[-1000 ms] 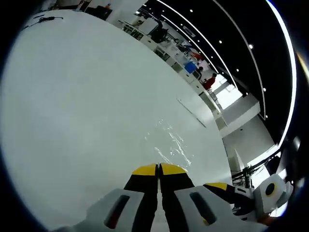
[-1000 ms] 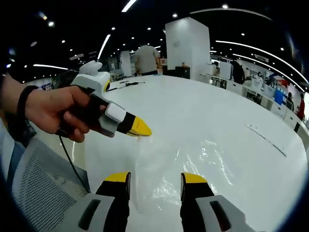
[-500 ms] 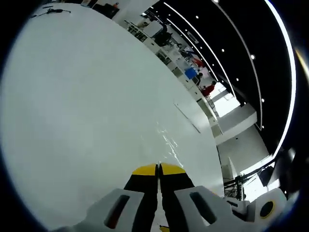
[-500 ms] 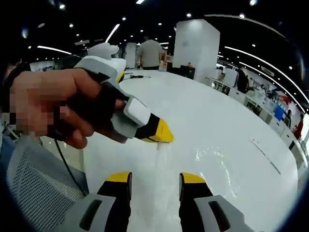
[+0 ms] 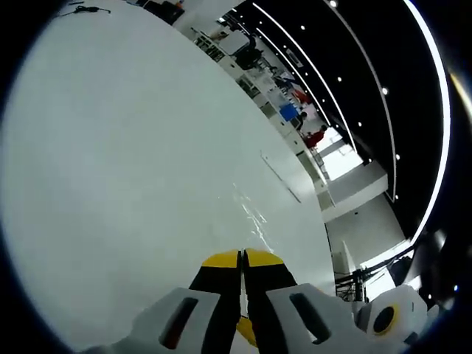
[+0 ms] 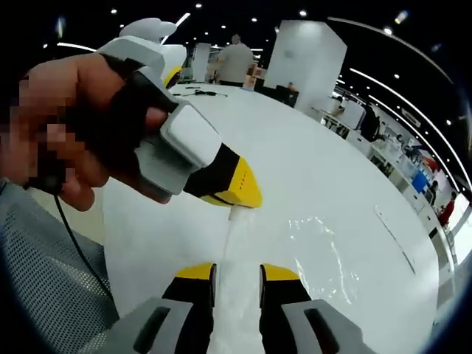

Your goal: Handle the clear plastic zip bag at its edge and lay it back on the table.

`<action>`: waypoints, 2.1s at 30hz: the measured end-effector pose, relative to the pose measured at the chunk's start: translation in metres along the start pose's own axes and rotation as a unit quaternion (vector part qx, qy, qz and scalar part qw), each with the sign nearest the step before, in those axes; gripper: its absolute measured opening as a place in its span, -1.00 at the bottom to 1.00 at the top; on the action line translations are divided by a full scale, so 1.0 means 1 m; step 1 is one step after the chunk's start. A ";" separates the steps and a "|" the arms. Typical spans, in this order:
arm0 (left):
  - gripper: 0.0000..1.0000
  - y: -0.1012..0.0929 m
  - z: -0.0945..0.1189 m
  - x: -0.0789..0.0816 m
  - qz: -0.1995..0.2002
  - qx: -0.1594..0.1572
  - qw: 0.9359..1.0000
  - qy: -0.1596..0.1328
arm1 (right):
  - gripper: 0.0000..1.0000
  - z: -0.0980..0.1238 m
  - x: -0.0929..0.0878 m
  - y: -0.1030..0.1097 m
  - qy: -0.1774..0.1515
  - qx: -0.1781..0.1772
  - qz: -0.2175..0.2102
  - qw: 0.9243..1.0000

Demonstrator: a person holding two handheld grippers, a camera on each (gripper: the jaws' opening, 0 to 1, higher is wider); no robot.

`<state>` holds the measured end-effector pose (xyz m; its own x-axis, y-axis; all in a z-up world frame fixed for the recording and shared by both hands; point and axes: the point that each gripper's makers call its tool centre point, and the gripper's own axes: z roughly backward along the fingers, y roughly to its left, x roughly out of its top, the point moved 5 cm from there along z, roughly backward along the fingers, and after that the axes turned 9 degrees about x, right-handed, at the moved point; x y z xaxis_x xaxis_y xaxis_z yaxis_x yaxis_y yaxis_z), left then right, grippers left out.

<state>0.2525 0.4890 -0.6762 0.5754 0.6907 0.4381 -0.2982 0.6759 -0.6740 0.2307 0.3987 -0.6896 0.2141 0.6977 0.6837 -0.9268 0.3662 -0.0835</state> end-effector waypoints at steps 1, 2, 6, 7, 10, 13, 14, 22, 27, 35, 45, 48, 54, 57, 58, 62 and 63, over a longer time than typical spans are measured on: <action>-1.00 -0.001 0.000 0.000 -0.001 -0.001 1.000 0.000 | -0.73 -0.001 0.000 0.000 -0.001 0.001 -0.001 1.000; -1.00 -0.002 0.000 -0.002 -0.002 -0.002 1.000 0.001 | -0.77 -0.001 0.000 0.000 -0.001 0.002 -0.001 1.000; -1.00 -0.002 -0.001 -0.001 -0.007 -0.004 1.000 0.002 | -0.96 -0.002 -0.001 0.001 0.001 0.004 0.007 1.000; -1.00 -0.001 -0.001 0.000 -0.009 -0.003 1.000 0.002 | -1.00 -0.002 -0.001 0.001 0.002 0.003 0.011 1.000; -1.00 0.003 0.000 -0.001 -0.008 -0.002 1.000 0.001 | -1.00 -0.001 -0.001 0.004 0.004 0.007 0.022 1.000; -1.00 0.008 0.002 -0.003 -0.014 0.000 1.000 0.002 | -1.00 -0.003 -0.002 0.004 0.007 0.010 0.029 1.000; -1.00 0.010 0.003 -0.004 -0.022 0.002 1.000 0.004 | -1.00 -0.003 -0.002 0.005 0.009 0.011 0.033 0.999; -0.84 0.018 0.020 -0.012 -0.163 0.029 0.986 0.016 | -1.00 -0.003 -0.010 0.005 0.031 0.016 0.068 0.997; -0.79 0.021 0.026 -0.016 -0.268 0.043 0.962 0.017 | -1.00 0.000 -0.016 0.002 0.041 0.017 0.076 0.996; -0.69 0.012 0.022 -0.019 -0.388 0.034 0.921 0.023 | -1.00 0.003 -0.020 -0.008 0.043 0.011 0.076 0.996; -0.60 -0.007 0.021 -0.018 -0.610 0.029 0.791 -0.011 | -1.00 0.005 -0.023 -0.003 0.052 0.030 0.119 0.991; -0.59 -0.011 0.017 -0.022 -0.663 0.016 0.748 -0.004 | -1.00 0.006 -0.024 -0.001 0.054 0.035 0.132 0.989; -0.63 -0.012 0.012 -0.031 -0.747 -0.005 0.665 0.008 | -1.00 0.008 -0.024 -0.001 0.054 0.038 0.140 0.988; -0.66 -0.013 0.010 -0.033 -0.769 -0.015 0.639 0.011 | -1.00 0.009 -0.024 0.000 0.055 0.041 0.148 0.987; -0.67 -0.014 0.011 -0.034 -0.778 -0.017 0.628 0.010 | -1.00 0.009 -0.024 0.000 0.055 0.041 0.151 0.986; -0.79 -0.016 0.014 -0.041 -0.818 -0.030 0.574 0.016 | -1.00 0.010 -0.024 0.000 0.055 0.042 0.159 0.985; -0.89 -0.015 0.013 -0.042 -0.823 -0.031 0.567 0.017 | -1.00 0.010 -0.025 -0.001 0.055 0.043 0.159 0.985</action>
<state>0.2229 0.4529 -0.6764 0.0495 -0.8691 0.4922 0.6902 0.3860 0.6121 0.2230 0.3748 -0.6987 -0.0645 0.8324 0.5504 -0.9740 0.0674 -0.2161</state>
